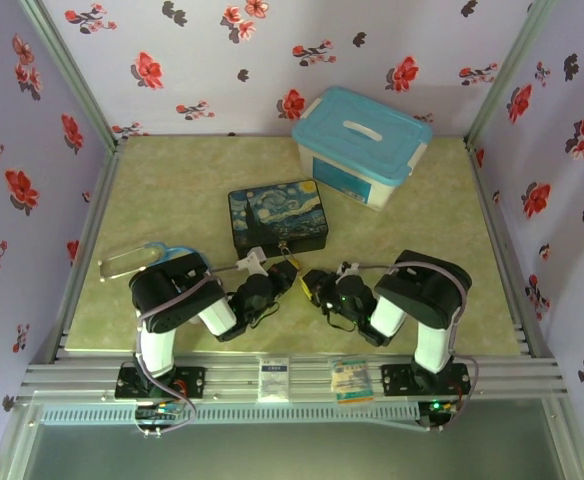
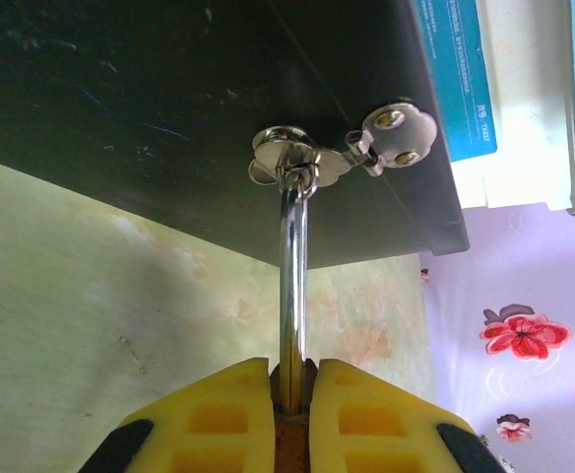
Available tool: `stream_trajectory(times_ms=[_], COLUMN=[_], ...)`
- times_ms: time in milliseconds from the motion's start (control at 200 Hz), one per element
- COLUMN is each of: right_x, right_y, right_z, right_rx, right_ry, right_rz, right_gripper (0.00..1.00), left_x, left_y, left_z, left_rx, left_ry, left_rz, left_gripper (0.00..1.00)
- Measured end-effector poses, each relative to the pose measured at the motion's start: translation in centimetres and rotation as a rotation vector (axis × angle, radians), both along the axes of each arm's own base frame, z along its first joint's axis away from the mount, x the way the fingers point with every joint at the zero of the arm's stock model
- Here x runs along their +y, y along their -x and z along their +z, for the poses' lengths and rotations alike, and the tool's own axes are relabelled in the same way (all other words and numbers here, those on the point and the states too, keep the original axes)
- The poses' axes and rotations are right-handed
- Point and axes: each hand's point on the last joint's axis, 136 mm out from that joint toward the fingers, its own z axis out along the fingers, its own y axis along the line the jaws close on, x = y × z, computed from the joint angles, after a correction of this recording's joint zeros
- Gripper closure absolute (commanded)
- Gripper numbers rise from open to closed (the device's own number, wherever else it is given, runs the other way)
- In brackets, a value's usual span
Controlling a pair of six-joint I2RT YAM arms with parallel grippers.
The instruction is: Unlock the padlock with the key
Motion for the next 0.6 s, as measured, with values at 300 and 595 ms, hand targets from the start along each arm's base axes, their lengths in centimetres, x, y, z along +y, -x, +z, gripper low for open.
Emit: stream_trajectory(times_ms=[300, 595], right_x=[0.5, -1.0], right_y=[0.1, 0.1], right_z=[-0.5, -0.9], right_rx=[-0.12, -0.237], right_ry=[0.217, 0.654], right_rz=[0.173, 0.345], right_gripper=[0.75, 0.72], left_x=[0.2, -0.1], left_y=[0.1, 0.5], left_z=[-0.2, -0.1], left_rx=[0.001, 0.001], left_ry=[-0.011, 0.001], left_rz=[0.002, -0.004], left_gripper=[1.0, 1.0])
